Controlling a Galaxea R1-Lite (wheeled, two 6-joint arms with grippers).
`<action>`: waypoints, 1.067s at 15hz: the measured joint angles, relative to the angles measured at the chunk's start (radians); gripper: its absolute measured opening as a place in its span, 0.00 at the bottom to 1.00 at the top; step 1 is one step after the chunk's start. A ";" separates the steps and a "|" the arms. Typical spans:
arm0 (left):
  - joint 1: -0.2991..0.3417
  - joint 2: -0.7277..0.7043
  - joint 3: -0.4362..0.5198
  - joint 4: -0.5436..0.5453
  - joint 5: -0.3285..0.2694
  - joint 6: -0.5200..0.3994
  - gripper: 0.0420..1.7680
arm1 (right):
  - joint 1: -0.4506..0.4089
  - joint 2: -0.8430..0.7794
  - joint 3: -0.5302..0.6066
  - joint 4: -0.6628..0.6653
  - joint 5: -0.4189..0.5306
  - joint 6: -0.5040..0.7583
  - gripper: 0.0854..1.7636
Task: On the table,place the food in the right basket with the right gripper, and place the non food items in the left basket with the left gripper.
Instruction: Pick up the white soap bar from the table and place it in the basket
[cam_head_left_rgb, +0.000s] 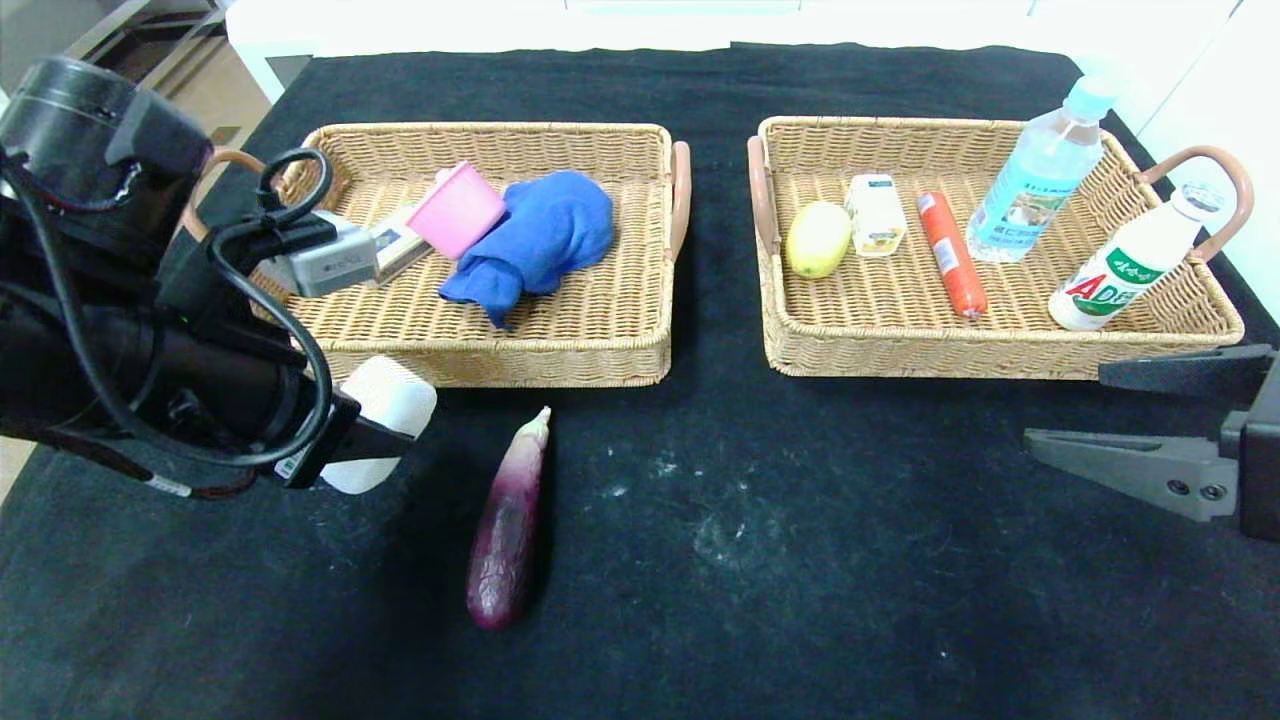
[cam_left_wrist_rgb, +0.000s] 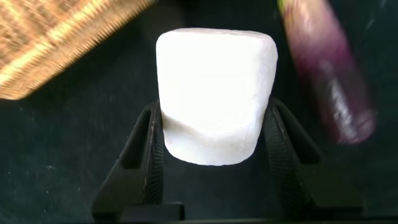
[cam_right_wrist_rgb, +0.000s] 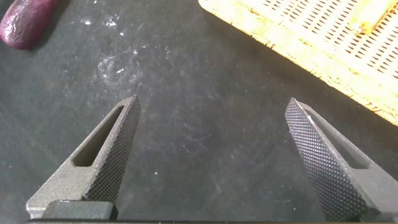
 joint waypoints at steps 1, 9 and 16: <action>-0.004 0.002 -0.022 -0.002 0.001 -0.015 0.55 | 0.000 0.000 0.000 0.000 0.000 0.000 0.97; 0.005 0.074 -0.278 -0.011 0.002 -0.120 0.55 | -0.001 0.000 -0.001 -0.001 0.000 0.000 0.97; 0.053 0.203 -0.457 -0.081 -0.001 -0.200 0.55 | -0.014 -0.001 -0.003 -0.003 0.000 0.002 0.97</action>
